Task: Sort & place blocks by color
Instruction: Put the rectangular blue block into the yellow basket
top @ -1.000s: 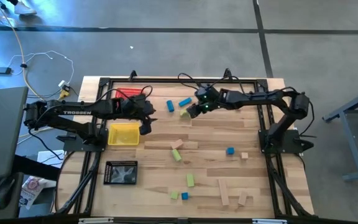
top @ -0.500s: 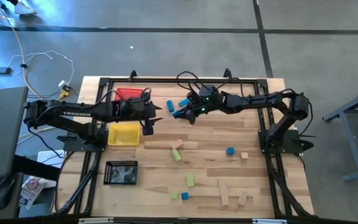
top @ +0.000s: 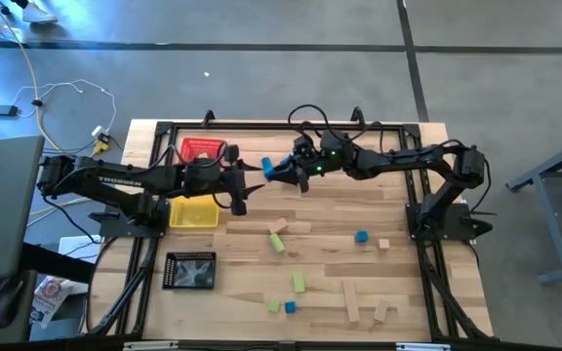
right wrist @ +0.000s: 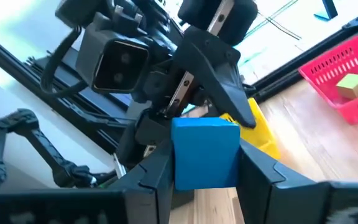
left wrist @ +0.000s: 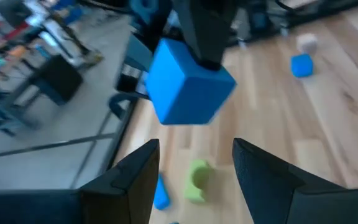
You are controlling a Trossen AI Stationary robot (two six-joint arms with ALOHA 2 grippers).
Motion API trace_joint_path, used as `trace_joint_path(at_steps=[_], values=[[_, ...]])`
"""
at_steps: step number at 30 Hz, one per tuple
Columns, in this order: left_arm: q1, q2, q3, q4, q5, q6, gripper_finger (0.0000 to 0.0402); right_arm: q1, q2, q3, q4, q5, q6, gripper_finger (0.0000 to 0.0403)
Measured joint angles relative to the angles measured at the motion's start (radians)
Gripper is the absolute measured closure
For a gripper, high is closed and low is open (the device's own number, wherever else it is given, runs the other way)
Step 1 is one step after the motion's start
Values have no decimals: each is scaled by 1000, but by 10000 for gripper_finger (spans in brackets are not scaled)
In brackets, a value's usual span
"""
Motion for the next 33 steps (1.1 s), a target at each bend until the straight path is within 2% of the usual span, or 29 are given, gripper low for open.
trace_joint_path(at_steps=[6,25,33], values=[[-30,0,0,69,-94,15,211,0,0,0,19,8,4,292],[-69,-1,0,198,-122,146,211,56,0,0,102,191,31,292],[-70,-1,0,198,-120,169,230,74,0,0,128,196,45,292]])
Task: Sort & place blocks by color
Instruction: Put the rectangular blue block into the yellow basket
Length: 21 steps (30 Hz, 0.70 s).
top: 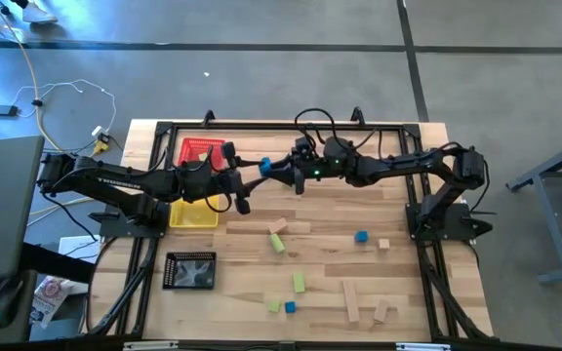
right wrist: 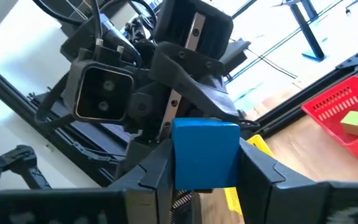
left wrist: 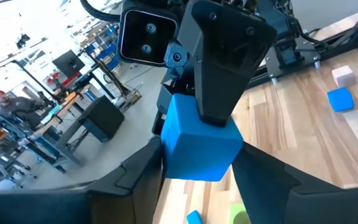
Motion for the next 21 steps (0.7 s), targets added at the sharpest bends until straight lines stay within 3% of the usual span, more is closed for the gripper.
trace_joint_path(at_steps=[8,21], values=[[0,0,-1,14,4,30,277,2,0,0,-4,-1,15,284],[-1,1,0,-60,23,-6,286,2,1,0,-26,17,-83,216]])
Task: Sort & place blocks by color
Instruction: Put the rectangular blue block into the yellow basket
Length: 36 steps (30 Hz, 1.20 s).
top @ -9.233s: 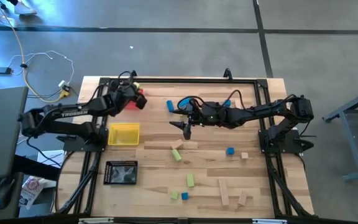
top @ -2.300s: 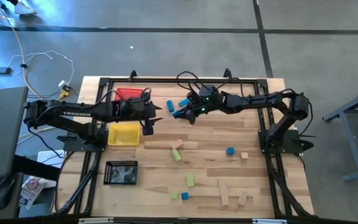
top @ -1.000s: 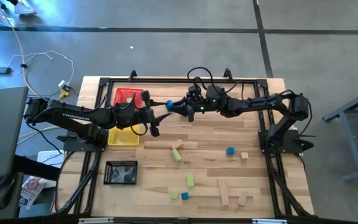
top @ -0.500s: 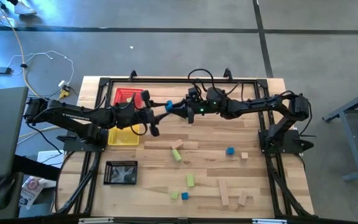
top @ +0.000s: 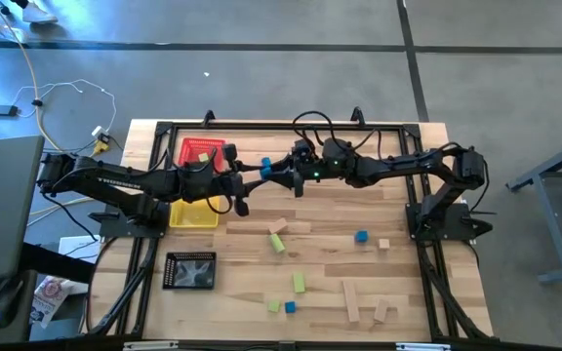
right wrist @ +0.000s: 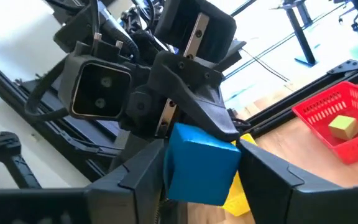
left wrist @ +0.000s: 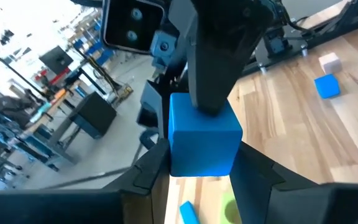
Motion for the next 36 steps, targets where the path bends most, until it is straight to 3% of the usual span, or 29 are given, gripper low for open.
trace_joint_path(at_steps=[8,17,25,33,36], values=[[-4,0,0,-163,-75,-75,286,-2,1,2,-40,24,-3,176],[-65,-4,0,-443,-180,-215,286,-2,0,2,-117,32,-3,174],[-132,-25,0,-698,-254,-430,286,-2,0,2,-174,32,-11,174],[-204,-60,0,-942,-261,-672,286,-2,0,2,-211,32,-36,174],[-224,-66,0,-1035,-221,-770,286,-2,0,1,-234,32,-48,174]])
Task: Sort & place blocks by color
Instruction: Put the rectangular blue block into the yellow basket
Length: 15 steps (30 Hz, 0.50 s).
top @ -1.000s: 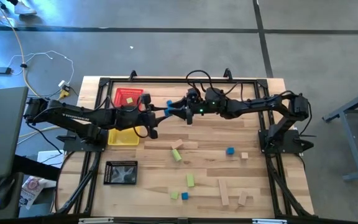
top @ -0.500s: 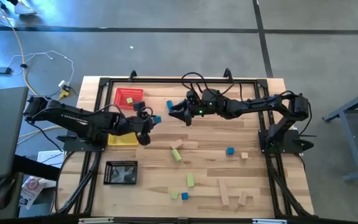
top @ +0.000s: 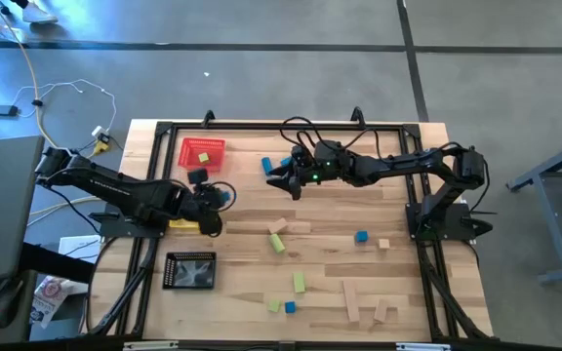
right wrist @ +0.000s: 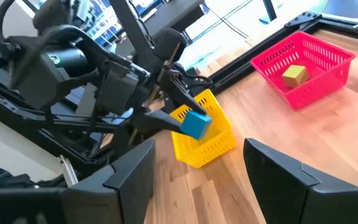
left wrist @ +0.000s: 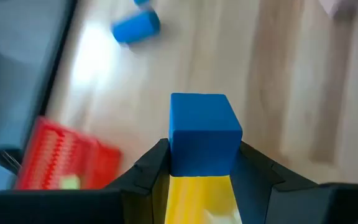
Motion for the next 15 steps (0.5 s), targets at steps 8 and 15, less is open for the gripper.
trace_joint_path(at_steps=[8,15], values=[[-25,-2,0,-137,190,-180,286,0,0,0,-45,0,-22,174],[-24,-2,0,-244,236,-296,286,2,0,-1,-75,3,-23,174]])
